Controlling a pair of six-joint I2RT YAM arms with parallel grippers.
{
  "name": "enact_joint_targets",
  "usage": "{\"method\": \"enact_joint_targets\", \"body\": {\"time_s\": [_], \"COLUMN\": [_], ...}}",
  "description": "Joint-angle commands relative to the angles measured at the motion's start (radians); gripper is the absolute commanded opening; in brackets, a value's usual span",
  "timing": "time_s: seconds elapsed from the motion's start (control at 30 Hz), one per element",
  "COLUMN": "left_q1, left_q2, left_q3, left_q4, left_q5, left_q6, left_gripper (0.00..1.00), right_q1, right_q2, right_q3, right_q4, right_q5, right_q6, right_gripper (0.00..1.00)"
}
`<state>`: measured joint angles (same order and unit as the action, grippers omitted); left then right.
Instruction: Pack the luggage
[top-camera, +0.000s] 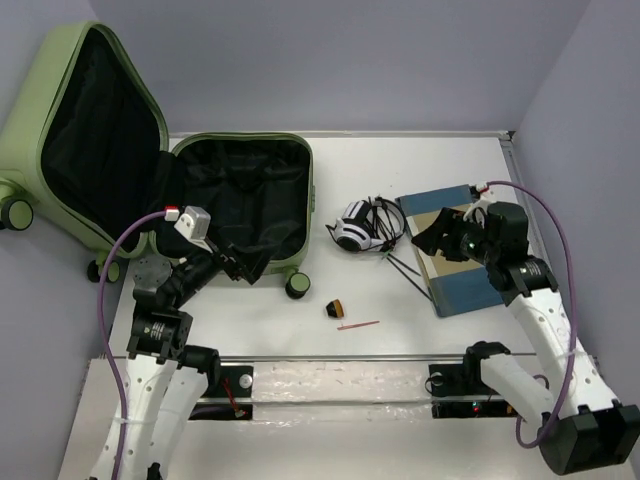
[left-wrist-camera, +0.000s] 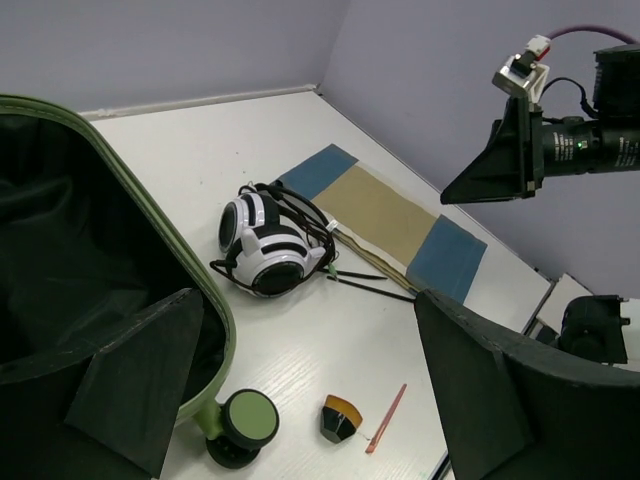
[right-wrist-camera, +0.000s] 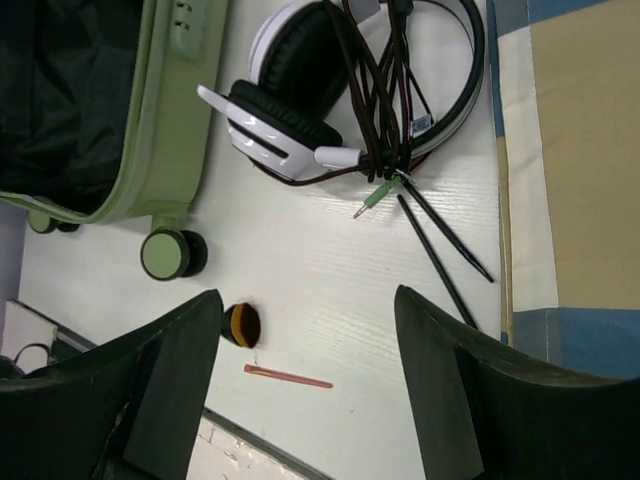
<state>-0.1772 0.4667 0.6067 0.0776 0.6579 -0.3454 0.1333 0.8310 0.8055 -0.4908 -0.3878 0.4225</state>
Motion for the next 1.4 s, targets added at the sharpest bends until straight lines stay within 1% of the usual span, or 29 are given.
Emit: {"method": "enact_joint_targets", "body": {"time_s": [0.0, 0.03, 0.17, 0.2, 0.23, 0.33, 0.37, 0.53, 0.7, 0.87, 1.0, 1.17, 1.23, 1.3, 1.33, 1.37], "left_q1": [0.001, 0.001, 0.004, 0.002, 0.002, 0.002, 0.002, 0.002, 0.002, 0.002, 0.002, 0.002, 0.002, 0.004, 0.002, 0.002], "left_q2": [-0.002, 0.0, 0.001, 0.001, 0.0, -0.003, -0.003, -0.005, -0.003, -0.005, -0.007, -0.01, -0.011, -0.011, -0.011, -0.011], "left_q3": [0.048, 0.048, 0.047, 0.047, 0.047, 0.045, 0.045, 0.047, 0.047, 0.048, 0.05, 0.051, 0.048, 0.051, 0.05, 0.05], "left_q4": [0.004, 0.004, 0.002, 0.002, -0.001, -0.004, -0.006, -0.007, -0.007, -0.007, -0.007, -0.007, -0.009, -0.01, -0.01, -0.012], "left_q5": [0.008, 0.008, 0.005, 0.005, 0.003, 0.002, 0.002, 0.0, 0.002, 0.003, 0.002, 0.0, -0.001, -0.004, -0.004, -0.004], "left_q6": [0.005, 0.006, 0.006, 0.006, 0.006, 0.008, 0.009, 0.013, 0.013, 0.016, 0.016, 0.017, 0.016, 0.017, 0.017, 0.017], "left_gripper": [0.99, 0.99, 0.99, 0.99, 0.99, 0.99, 0.99, 0.99, 0.99, 0.99, 0.99, 0.99, 0.99, 0.99, 0.99, 0.99], "right_q1": [0.068, 0.093, 0.172, 0.184, 0.193, 0.193, 0.193, 0.193, 0.193, 0.193, 0.203, 0.221, 0.221, 0.221, 0.221, 0.221], "right_q2": [0.068, 0.11, 0.232, 0.261, 0.322, 0.399, 0.448, 0.591, 0.712, 0.835, 0.878, 0.93, 0.962, 0.977, 0.985, 0.982], "right_q3": [0.041, 0.041, 0.043, 0.05, 0.057, 0.067, 0.073, 0.135, 0.187, 0.245, 0.25, 0.258, 0.27, 0.288, 0.294, 0.3], "right_q4": [0.081, 0.09, 0.152, 0.176, 0.187, 0.254, 0.283, 0.313, 0.337, 0.34, 0.339, 0.34, 0.343, 0.343, 0.344, 0.344], "right_q5": [0.13, 0.198, 0.358, 0.424, 0.446, 0.494, 0.503, 0.609, 0.619, 0.612, 0.596, 0.564, 0.55, 0.535, 0.53, 0.532], "right_q6": [0.018, 0.028, 0.082, 0.088, 0.105, 0.139, 0.16, 0.222, 0.265, 0.285, 0.306, 0.32, 0.323, 0.323, 0.32, 0.323], "right_gripper": [0.75, 0.73, 0.7, 0.7, 0.69, 0.67, 0.65, 0.58, 0.54, 0.45, 0.39, 0.38, 0.33, 0.32, 0.1, 0.07]}}
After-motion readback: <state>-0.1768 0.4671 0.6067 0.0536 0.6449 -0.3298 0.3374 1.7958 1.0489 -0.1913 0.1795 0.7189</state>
